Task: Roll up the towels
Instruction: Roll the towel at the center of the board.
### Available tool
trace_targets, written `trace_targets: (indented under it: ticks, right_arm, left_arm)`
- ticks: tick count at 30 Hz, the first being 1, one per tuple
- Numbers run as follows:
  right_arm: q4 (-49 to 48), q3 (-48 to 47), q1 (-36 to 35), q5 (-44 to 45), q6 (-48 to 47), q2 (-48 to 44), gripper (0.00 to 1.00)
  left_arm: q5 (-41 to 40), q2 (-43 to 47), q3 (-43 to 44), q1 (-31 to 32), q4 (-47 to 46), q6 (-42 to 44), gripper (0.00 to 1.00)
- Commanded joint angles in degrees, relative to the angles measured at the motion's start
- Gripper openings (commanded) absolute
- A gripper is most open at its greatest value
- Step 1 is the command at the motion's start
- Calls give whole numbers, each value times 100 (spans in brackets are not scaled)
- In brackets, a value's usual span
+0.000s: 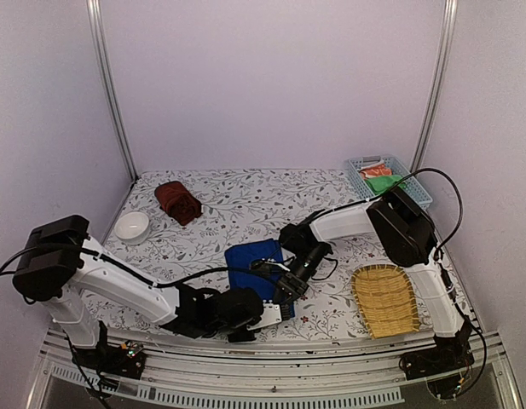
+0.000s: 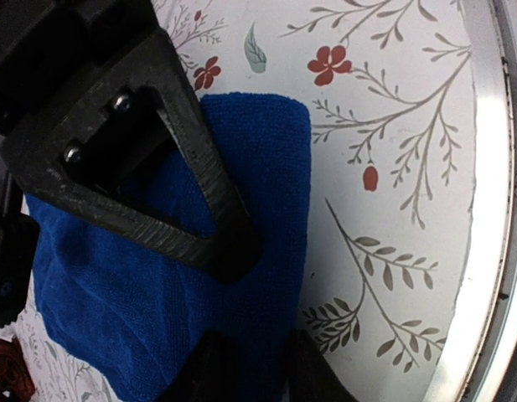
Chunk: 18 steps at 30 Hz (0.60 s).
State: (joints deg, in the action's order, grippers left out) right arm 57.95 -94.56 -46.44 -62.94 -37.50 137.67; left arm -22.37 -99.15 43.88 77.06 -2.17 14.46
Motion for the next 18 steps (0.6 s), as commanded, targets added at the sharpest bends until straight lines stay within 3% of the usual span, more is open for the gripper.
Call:
trace_targets:
  ticks: [1, 4, 8, 12, 18]
  right_arm:
    - [141, 53, 7, 446, -113, 314, 4]
    - [303, -7, 39, 339, -209, 232, 9]
    - [709, -195, 304, 157, -494, -208, 24]
    - [1017, -444, 873, 372, -628, -1119, 34]
    - [1189, -1348, 2010, 625, -405, -2329, 35]
  left_arm:
    - [296, -233, 110, -53, 345, -88, 25]
    - [290, -420, 261, -59, 524, -52, 13]
    - [446, -724, 675, -137, 1177, -179, 3]
    - [1516, -764, 1021, -279, 1752, -451, 1]
    - [3344, -900, 1385, -809, 2187, -1070, 0]
